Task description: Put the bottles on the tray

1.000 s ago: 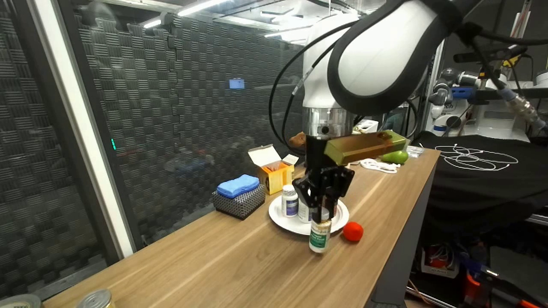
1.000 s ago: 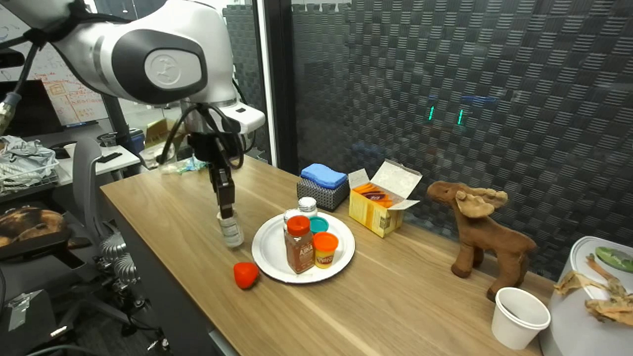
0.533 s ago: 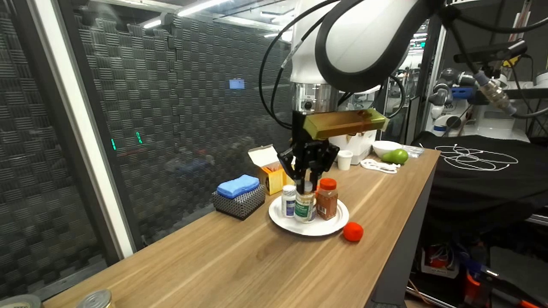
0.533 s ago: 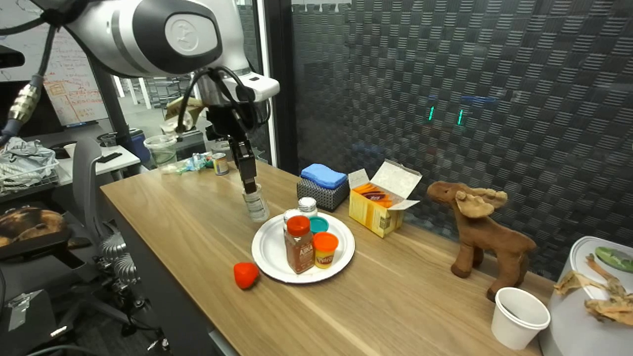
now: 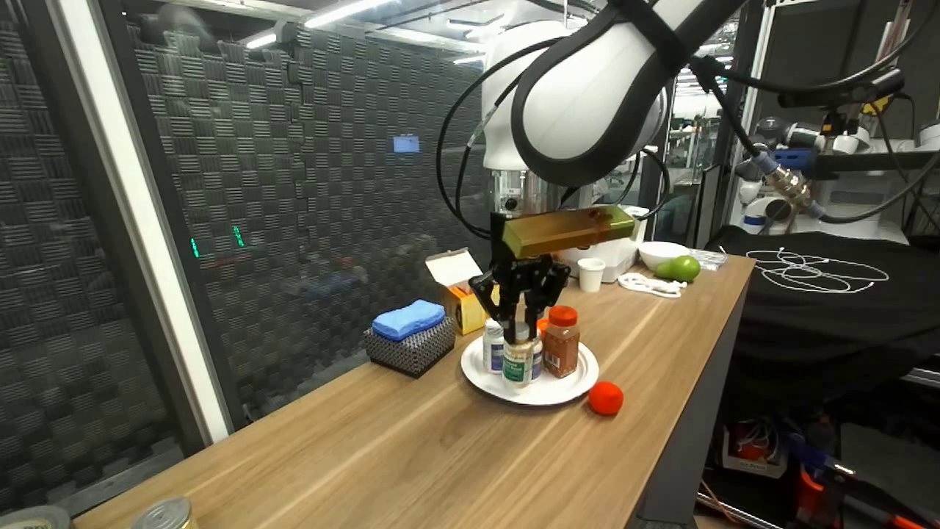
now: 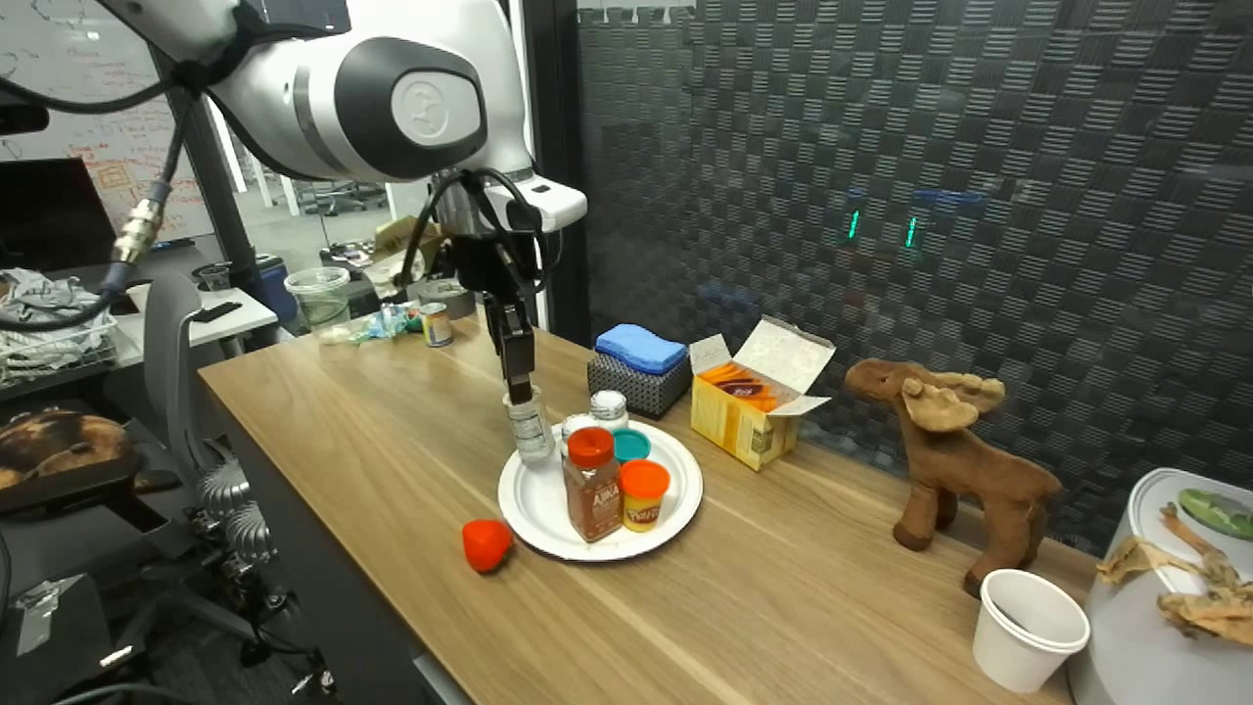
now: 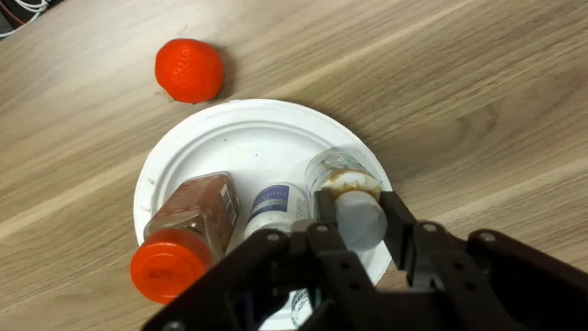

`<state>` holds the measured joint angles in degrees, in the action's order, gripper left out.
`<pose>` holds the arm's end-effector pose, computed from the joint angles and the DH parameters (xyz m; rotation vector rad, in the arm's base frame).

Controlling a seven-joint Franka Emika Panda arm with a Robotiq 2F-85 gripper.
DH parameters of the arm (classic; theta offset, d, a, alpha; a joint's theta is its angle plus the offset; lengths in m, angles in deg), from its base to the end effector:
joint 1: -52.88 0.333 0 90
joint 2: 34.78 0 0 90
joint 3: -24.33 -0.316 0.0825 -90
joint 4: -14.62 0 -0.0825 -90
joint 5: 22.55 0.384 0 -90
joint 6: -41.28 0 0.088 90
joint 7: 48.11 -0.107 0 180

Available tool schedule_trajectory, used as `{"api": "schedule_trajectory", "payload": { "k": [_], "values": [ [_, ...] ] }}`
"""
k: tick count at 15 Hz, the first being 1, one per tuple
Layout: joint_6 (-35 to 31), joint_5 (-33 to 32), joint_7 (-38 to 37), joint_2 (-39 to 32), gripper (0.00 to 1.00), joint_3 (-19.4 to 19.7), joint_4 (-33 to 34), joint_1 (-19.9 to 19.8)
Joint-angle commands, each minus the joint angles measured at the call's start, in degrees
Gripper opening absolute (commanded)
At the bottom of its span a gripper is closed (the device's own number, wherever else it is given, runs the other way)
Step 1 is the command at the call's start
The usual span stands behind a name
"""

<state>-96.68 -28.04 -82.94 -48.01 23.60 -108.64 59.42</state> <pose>0.5631 0.0711 0.2954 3.0269 -0.6310 0.0717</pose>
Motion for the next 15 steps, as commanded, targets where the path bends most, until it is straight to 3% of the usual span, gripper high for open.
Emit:
{"api": "schedule_trajectory", "payload": {
  "k": [1, 15],
  "values": [
    [1.30, -0.20, -1.21, -2.01, 0.16, 0.99, 2.97, 0.58],
    [-0.14, 1.56, 0.32, -6.82, 0.16, 1.71, 6.64, 0.47]
  ]
}}
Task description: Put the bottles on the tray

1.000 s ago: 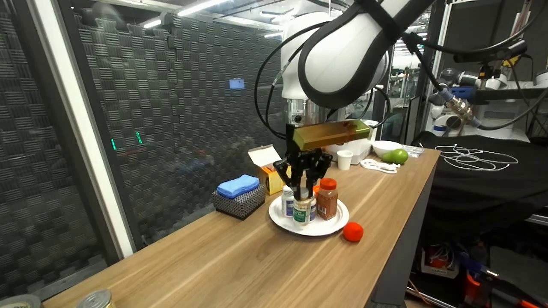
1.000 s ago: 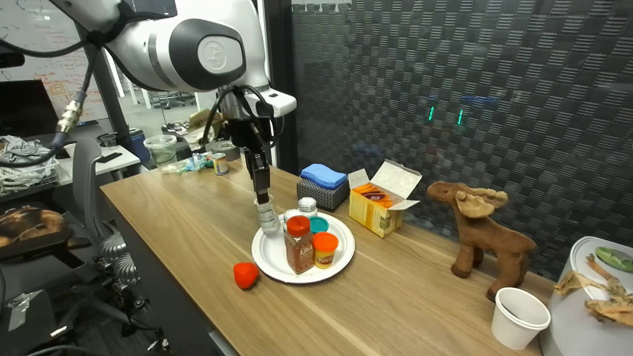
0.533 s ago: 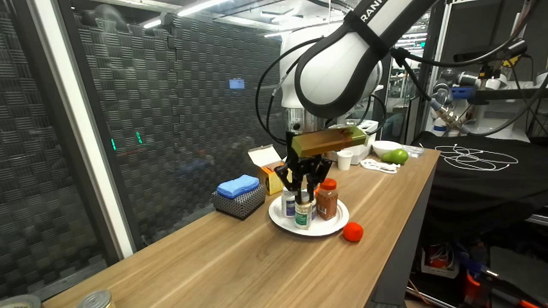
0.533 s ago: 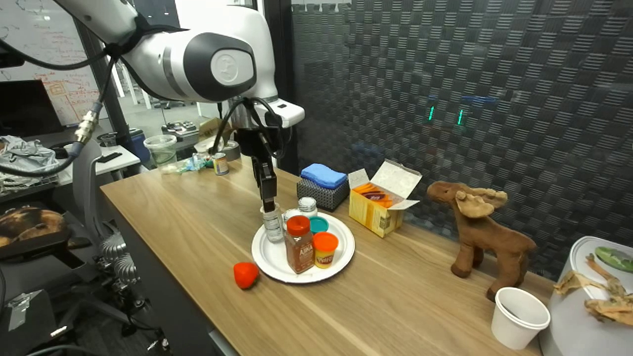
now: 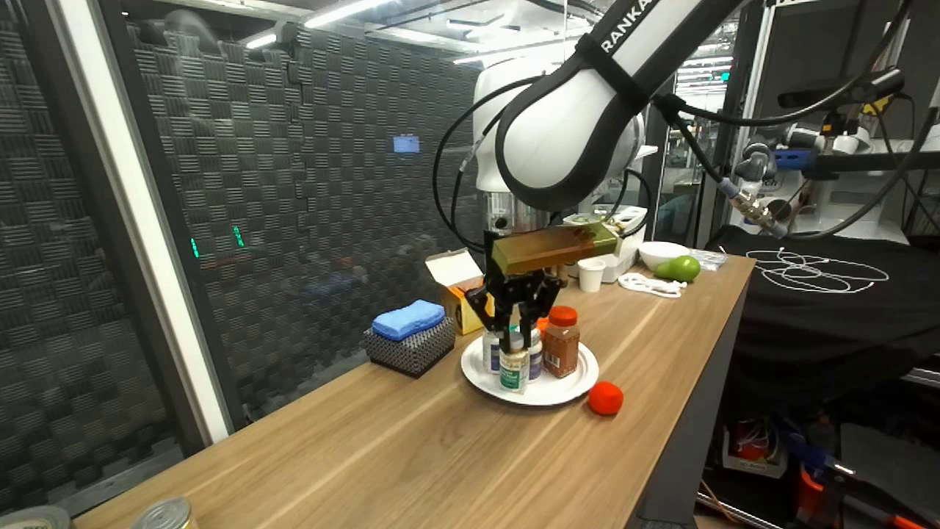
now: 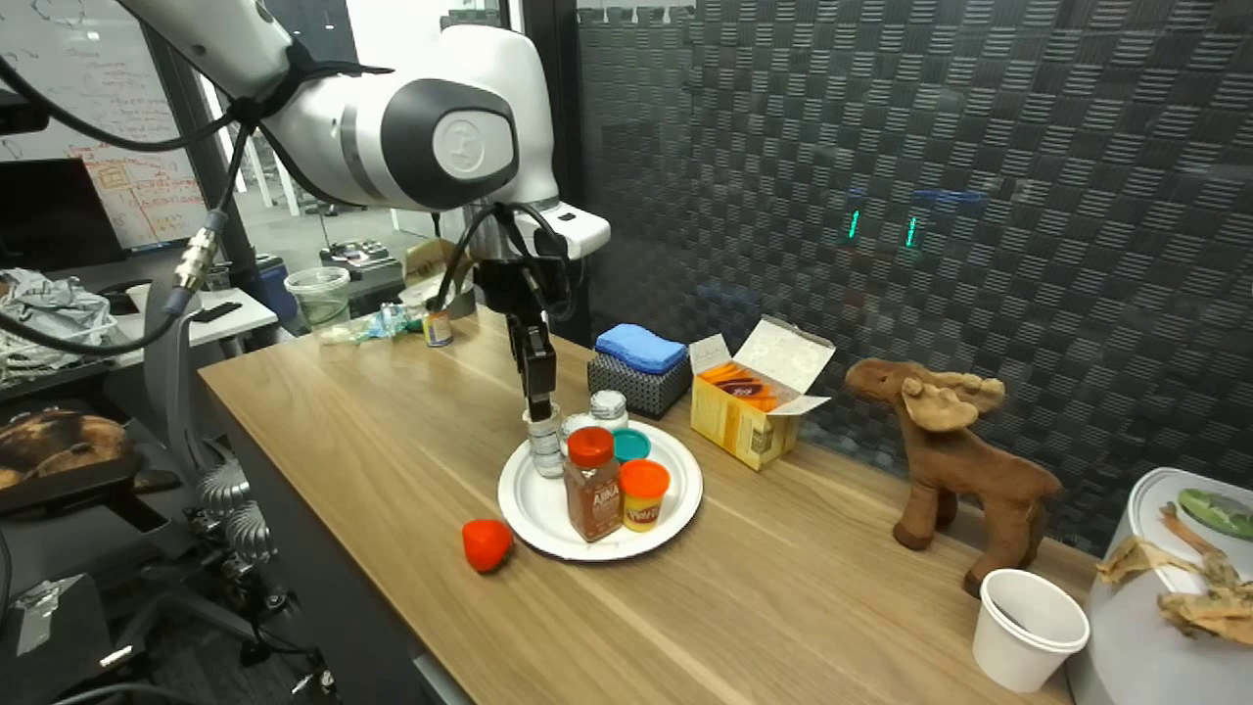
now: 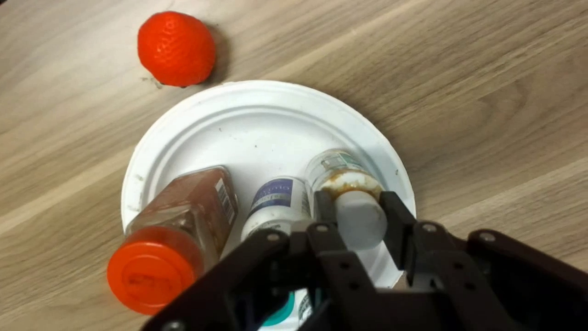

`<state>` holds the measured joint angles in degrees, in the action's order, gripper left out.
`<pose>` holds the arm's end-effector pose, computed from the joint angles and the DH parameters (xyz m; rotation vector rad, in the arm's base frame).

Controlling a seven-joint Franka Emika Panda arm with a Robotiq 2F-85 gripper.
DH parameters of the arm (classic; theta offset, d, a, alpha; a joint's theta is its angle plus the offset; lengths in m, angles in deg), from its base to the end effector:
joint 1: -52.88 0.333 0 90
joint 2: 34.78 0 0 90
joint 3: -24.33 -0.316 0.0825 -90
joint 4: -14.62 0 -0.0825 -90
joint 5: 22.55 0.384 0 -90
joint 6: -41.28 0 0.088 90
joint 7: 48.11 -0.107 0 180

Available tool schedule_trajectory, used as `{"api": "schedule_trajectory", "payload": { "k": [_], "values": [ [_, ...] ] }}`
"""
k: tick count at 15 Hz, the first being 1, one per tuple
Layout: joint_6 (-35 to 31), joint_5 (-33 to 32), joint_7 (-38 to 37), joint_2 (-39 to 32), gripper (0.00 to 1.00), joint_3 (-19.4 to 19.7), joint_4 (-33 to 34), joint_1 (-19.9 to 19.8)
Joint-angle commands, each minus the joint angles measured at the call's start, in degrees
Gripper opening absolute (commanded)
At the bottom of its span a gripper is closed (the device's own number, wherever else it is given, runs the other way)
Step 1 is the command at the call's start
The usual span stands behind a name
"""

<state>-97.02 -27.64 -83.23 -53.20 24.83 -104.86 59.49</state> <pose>0.5823 0.0619 0.2708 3.0113 -0.6729 0.0437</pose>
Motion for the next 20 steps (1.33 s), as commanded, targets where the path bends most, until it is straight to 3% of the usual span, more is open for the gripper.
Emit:
{"api": "schedule_trajectory", "payload": {
  "k": [1, 2, 9, 15, 20],
  "values": [
    [0.35, 0.68, 0.43, -1.90, 0.17, 0.71, 3.23, 0.54],
    [0.61, 0.71, 0.57, -2.00, 0.49, 0.77, 3.45, 0.51],
    [-0.16, 0.48, 0.24, -0.20, 0.99, 0.89, 3.10, 0.95],
    [-0.22, -2.55, -1.44, 7.69, 1.00, 0.99, -3.36, 2.64],
    [-2.47, -4.94, -3.50, 18.13, 1.00, 0.79, -16.82, 0.90]
  ]
}}
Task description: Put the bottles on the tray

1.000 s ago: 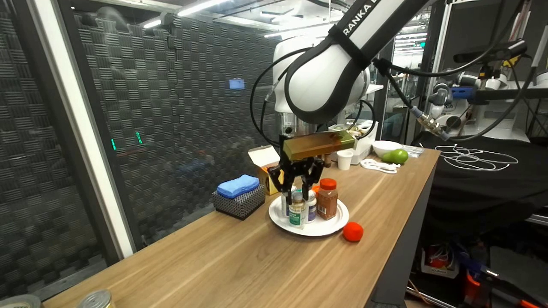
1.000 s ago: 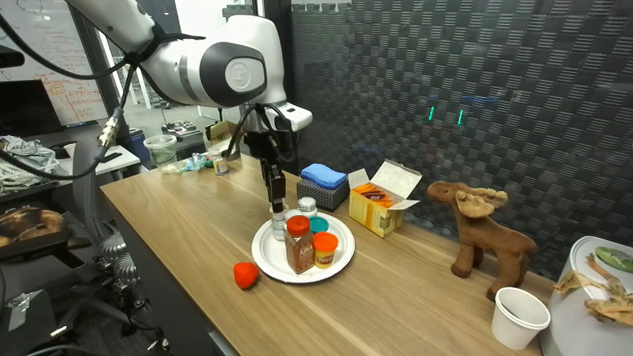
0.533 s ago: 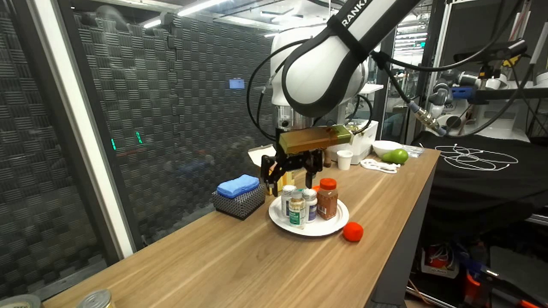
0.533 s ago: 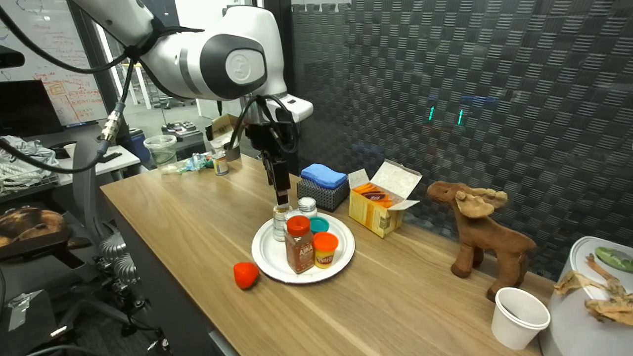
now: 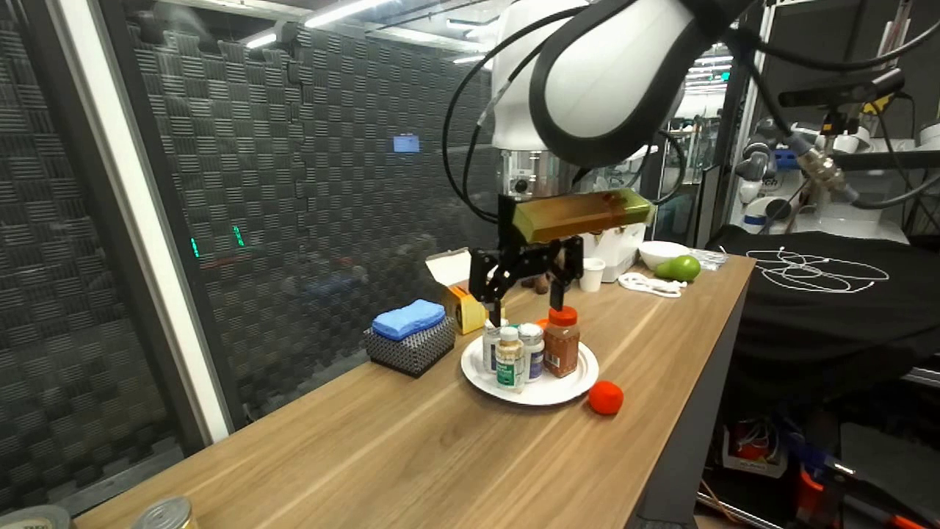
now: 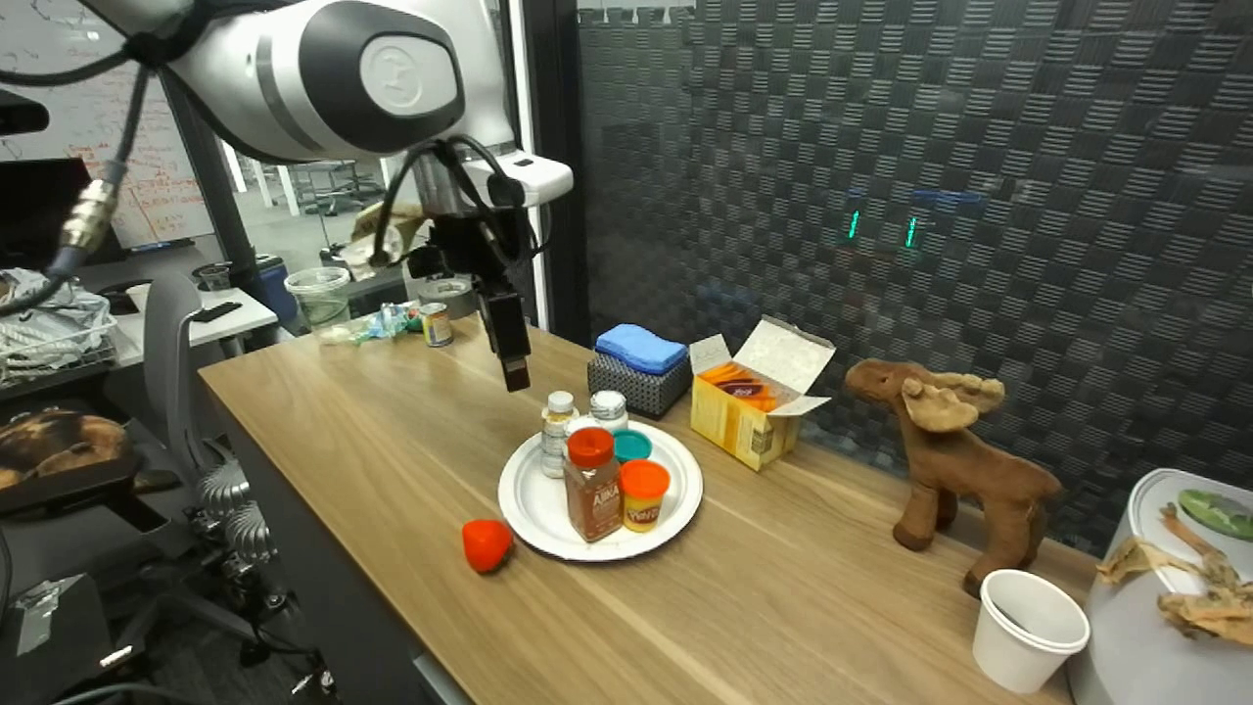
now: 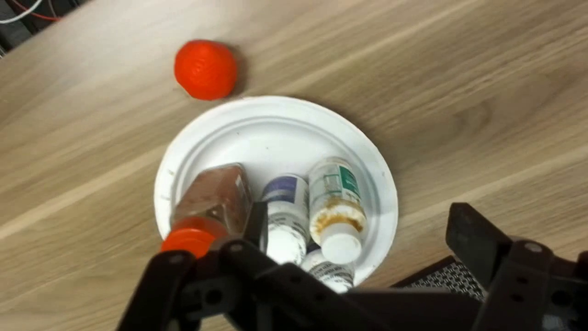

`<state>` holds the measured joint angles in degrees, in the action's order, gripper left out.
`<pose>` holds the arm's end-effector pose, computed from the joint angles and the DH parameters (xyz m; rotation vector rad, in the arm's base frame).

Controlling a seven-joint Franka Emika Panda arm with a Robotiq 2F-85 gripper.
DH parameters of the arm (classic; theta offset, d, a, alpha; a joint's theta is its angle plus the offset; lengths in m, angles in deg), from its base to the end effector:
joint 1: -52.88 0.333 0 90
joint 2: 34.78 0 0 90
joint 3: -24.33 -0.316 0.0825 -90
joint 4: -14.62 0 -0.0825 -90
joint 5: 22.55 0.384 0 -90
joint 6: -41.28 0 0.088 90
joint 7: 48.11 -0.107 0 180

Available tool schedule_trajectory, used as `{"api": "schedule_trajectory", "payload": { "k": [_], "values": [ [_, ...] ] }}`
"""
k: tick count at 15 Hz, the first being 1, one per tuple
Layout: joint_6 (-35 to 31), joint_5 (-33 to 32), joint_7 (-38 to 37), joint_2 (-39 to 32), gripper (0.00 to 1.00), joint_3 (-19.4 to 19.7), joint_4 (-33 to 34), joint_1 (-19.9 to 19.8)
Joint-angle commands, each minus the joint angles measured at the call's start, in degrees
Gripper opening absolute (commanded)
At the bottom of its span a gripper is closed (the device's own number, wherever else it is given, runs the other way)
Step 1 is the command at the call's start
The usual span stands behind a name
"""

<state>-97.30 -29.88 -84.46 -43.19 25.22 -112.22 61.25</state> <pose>0.5462 0.0712 0.3172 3.0127 -0.6266 0.1343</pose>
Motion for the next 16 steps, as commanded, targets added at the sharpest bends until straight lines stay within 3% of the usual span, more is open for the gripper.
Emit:
{"api": "schedule_trajectory", "payload": {
  "k": [1, 5, 10, 16],
  "values": [
    [-2.75, -3.58, -2.37, 9.58, 1.00, 0.38, -11.85, -1.65],
    [-4.95, -3.92, 0.76, 10.65, 1.00, 0.18, -16.84, -5.21],
    [-8.60, -1.41, 8.32, 5.70, 1.00, 0.06, -15.48, -6.82],
    [-6.89, 6.83, 17.12, 1.07, 1.00, 0.14, -14.04, -7.84]
  ]
}}
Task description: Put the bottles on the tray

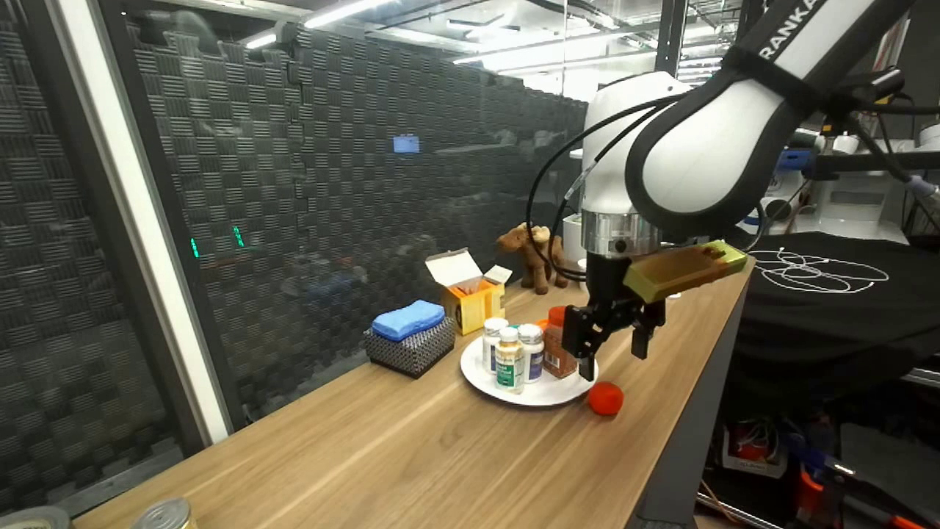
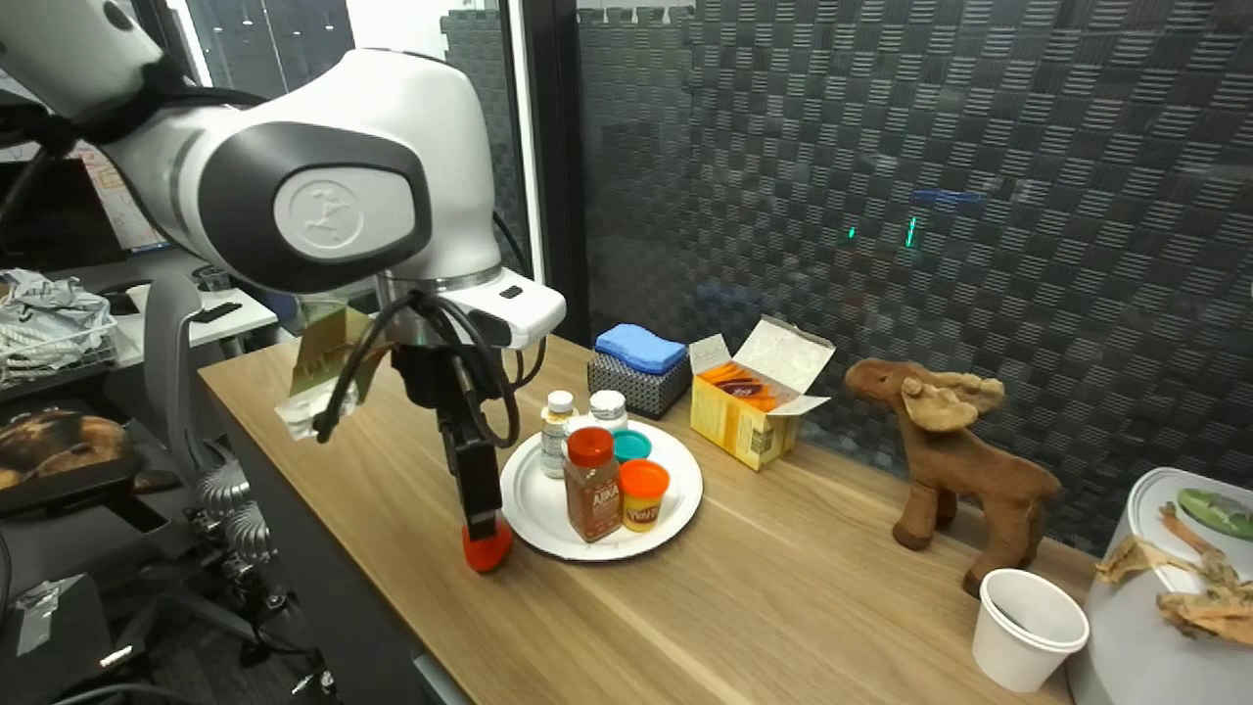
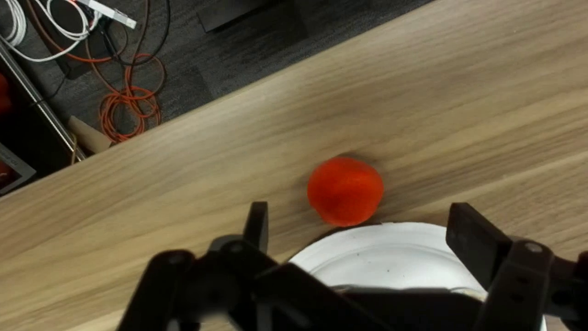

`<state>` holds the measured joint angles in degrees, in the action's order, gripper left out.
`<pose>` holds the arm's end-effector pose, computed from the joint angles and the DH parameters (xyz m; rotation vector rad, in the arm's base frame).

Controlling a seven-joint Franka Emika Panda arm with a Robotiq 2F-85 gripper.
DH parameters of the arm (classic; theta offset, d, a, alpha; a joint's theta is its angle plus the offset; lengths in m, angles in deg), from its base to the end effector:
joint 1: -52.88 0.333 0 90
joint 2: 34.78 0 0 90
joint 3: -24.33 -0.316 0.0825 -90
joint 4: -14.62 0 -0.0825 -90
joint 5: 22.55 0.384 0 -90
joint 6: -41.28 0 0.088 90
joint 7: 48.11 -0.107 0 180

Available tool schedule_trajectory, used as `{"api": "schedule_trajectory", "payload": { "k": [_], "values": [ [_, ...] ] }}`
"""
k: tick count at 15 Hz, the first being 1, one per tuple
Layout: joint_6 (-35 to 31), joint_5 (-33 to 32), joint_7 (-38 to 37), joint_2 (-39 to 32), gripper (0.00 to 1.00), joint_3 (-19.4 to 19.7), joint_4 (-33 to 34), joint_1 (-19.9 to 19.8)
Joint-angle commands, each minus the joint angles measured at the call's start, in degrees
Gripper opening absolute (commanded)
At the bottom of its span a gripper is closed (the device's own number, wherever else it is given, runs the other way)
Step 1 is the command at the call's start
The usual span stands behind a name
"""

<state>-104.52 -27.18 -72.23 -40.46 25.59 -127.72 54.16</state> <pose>0.4705 0.0010 0.2469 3.0400 -0.5419 -0.0436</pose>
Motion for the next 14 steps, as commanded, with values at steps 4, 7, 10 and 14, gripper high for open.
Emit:
{"api": "schedule_trajectory", "payload": {
  "k": [4, 7, 10, 14],
  "values": [
    [1.14, 7.76, 9.31, -4.15, 1.00, -0.20, 2.75, -1.40],
    [1.99, 9.34, 10.96, -5.43, 1.00, -0.25, 3.53, -1.59],
    [2.48, 9.68, 11.86, -7.97, 1.00, -0.18, 4.82, -1.63],
    [2.66, 9.26, 11.97, -9.39, 0.64, -0.11, 5.43, -1.47]
  ]
}}
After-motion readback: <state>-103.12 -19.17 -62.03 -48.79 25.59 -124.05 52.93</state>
